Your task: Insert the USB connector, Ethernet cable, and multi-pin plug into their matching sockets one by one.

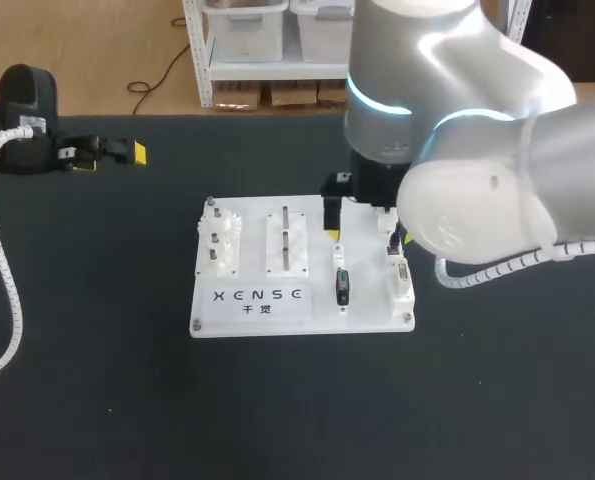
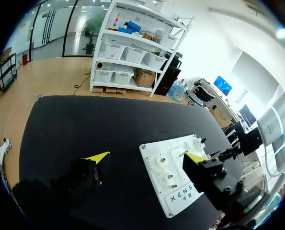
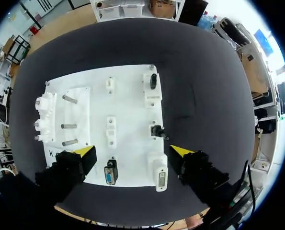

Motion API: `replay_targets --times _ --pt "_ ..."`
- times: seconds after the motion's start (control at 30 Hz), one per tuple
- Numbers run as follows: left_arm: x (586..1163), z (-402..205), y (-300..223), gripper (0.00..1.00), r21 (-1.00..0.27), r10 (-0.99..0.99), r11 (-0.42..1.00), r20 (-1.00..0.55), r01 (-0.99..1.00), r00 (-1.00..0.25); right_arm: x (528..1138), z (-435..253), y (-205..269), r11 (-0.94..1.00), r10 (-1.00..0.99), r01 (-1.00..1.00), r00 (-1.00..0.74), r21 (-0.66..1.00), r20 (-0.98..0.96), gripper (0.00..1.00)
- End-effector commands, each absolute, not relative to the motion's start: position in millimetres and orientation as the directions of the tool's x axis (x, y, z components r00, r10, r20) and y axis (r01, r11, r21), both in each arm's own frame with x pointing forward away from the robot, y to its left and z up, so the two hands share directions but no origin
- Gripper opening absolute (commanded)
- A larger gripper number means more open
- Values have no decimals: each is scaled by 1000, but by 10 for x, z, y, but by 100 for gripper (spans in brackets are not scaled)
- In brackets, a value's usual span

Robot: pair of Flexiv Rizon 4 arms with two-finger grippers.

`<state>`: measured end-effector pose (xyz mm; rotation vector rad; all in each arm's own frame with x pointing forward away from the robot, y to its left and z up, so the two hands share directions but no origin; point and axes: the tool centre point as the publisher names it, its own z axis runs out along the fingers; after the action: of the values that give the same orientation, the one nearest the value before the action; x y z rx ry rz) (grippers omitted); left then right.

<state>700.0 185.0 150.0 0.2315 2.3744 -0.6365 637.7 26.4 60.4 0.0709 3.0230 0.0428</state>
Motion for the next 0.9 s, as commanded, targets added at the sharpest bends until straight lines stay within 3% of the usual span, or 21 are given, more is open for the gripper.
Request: replay_targets --times 0.03,0.9 --pt "7000 1500 1850 100 -383 0 866 -642 321 -767 6355 566 422 999 37 36 -994 16 -102 100" --pt "7000 1500 1850 100 -383 0 866 -642 321 -767 6098 361 822 1000 -22 -23 -998 8 -52 100"
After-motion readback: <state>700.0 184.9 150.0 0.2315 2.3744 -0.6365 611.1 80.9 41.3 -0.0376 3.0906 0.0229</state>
